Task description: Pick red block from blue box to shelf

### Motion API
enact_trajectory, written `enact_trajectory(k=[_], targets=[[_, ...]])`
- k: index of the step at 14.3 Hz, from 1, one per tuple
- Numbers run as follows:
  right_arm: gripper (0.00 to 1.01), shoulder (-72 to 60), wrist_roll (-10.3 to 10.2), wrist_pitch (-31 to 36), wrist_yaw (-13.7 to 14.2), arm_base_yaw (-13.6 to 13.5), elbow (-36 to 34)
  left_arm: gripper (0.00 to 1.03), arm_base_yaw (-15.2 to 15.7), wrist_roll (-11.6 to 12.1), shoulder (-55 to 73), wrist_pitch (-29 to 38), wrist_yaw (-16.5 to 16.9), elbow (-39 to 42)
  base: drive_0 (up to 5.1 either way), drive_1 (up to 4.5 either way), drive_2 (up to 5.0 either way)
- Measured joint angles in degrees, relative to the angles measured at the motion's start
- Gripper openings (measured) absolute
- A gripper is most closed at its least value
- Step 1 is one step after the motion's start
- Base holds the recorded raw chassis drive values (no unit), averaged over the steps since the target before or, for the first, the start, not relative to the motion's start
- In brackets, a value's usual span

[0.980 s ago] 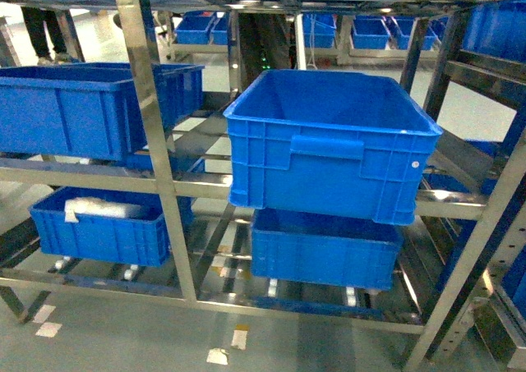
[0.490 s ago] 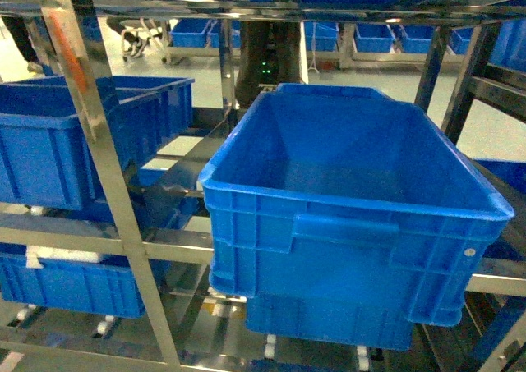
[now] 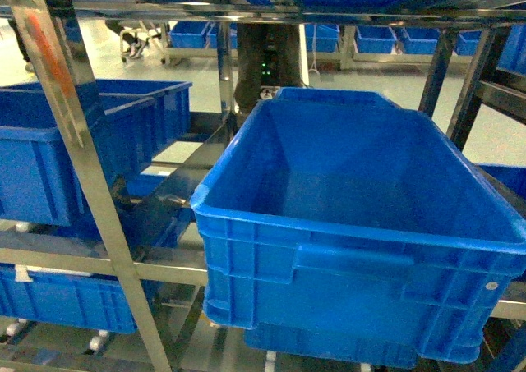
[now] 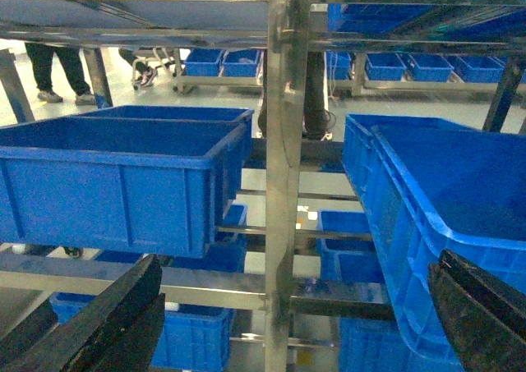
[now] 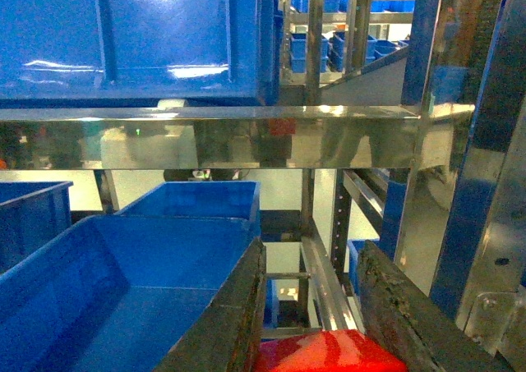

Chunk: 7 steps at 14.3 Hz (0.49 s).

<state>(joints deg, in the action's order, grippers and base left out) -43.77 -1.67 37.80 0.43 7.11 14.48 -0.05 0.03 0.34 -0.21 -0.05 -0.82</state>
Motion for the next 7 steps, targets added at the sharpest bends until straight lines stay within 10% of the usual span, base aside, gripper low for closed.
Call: enact_trajectory(k=[7], targets=[[0.28,0.0,0.0,-0.02,0.0,0.0,0.0,0.98,0.0,0.0,0.0,0.0,0.0,0.0,0.0,0.0,0.0]])
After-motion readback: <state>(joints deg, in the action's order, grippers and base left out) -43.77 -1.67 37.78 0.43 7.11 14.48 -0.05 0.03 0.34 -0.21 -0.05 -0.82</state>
